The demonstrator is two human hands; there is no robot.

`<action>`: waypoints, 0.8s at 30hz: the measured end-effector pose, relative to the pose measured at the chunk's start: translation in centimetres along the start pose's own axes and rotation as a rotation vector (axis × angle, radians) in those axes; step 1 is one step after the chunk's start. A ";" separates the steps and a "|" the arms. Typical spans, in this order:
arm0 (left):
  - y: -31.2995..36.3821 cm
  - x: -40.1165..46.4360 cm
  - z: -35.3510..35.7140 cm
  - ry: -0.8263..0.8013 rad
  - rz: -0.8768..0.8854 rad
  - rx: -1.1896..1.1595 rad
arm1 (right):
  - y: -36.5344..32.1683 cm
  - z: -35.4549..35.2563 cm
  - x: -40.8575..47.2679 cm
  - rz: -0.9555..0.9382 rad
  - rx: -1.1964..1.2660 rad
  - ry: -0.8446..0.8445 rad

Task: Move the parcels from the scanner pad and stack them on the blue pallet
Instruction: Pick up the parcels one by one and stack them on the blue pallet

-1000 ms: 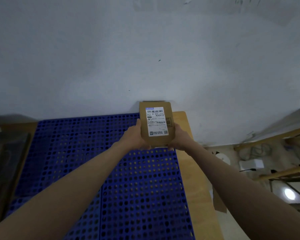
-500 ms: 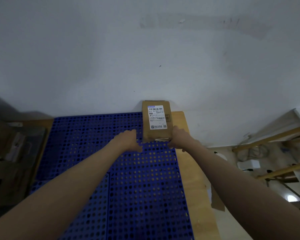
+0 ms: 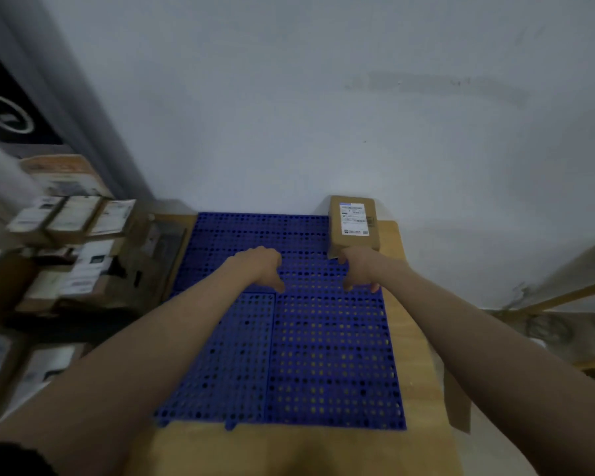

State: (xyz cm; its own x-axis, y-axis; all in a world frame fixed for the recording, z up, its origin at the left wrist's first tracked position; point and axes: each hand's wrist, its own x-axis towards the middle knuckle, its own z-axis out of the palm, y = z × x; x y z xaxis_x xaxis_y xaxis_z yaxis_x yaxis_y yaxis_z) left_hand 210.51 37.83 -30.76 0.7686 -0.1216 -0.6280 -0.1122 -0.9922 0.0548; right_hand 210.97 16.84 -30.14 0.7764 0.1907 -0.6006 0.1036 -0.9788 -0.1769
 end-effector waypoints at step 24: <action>-25.9 -23.6 9.8 0.161 -0.249 -0.113 | -30.0 8.3 -8.6 -0.342 -0.192 -0.015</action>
State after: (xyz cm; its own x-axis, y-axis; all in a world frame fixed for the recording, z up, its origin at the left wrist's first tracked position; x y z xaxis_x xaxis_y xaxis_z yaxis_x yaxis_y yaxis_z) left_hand 189.04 66.63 -24.96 0.8547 0.1315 -0.5022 0.1558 -0.9878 0.0065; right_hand 195.99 45.22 -26.09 0.6679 0.5077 -0.5441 0.4702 -0.8546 -0.2202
